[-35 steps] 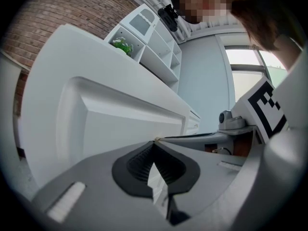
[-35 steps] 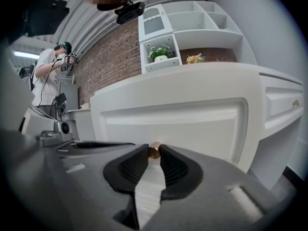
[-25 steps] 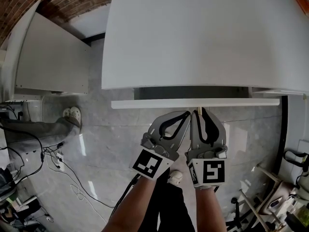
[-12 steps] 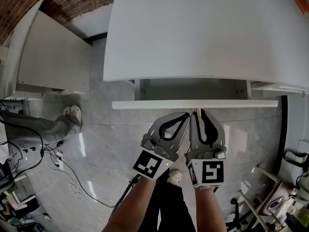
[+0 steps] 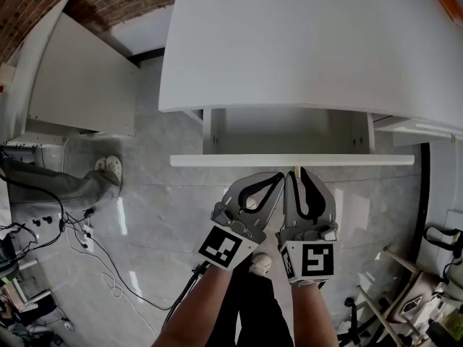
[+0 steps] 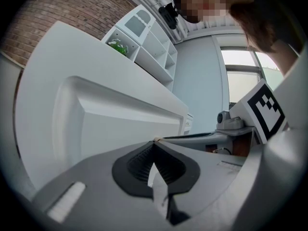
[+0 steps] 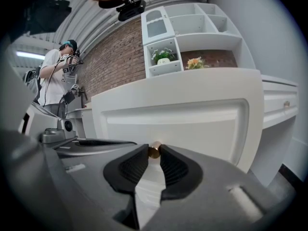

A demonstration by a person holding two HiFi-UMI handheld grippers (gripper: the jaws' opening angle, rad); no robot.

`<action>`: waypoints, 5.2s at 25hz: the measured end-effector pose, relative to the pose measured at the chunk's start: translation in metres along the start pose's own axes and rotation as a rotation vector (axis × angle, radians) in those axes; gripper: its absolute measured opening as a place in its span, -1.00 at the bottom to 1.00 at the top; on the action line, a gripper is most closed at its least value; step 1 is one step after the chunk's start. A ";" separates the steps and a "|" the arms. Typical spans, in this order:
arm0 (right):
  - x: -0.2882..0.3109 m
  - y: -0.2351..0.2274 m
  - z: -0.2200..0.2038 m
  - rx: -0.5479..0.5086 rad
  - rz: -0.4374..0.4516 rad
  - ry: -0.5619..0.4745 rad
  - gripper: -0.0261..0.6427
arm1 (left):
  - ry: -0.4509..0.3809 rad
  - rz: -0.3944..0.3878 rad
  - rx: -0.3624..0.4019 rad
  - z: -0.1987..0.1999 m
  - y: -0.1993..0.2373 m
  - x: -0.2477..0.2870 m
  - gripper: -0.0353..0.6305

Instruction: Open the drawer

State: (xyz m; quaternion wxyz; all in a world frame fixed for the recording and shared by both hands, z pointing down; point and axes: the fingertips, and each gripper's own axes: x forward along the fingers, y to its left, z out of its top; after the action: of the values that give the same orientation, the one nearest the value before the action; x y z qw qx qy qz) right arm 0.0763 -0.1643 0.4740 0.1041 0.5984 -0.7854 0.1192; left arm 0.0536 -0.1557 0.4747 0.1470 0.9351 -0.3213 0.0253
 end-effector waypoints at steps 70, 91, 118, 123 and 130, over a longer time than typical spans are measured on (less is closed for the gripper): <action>-0.105 0.037 -0.037 0.002 0.016 0.002 -0.70 | -0.009 0.023 0.002 -0.030 -0.085 -0.076 -0.91; -0.135 0.046 -0.048 -0.016 0.021 0.020 -0.70 | 0.010 0.024 -0.011 -0.041 -0.110 -0.096 -0.91; -0.155 0.054 -0.056 -0.019 0.011 0.033 -0.69 | 0.028 0.008 -0.024 -0.053 -0.128 -0.115 -0.91; -0.155 0.055 -0.055 -0.008 0.017 0.033 -0.69 | 0.022 0.000 -0.038 -0.052 -0.127 -0.115 -0.90; -0.169 0.053 -0.058 0.021 0.035 0.033 -0.69 | 0.015 -0.019 -0.036 -0.048 -0.133 -0.111 -0.89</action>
State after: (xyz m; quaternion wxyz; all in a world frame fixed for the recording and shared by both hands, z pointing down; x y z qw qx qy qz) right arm 0.0711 0.0222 0.4742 0.1089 0.5836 -0.7926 0.1391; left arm 0.0488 0.0245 0.4702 0.1664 0.9351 -0.3117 0.0252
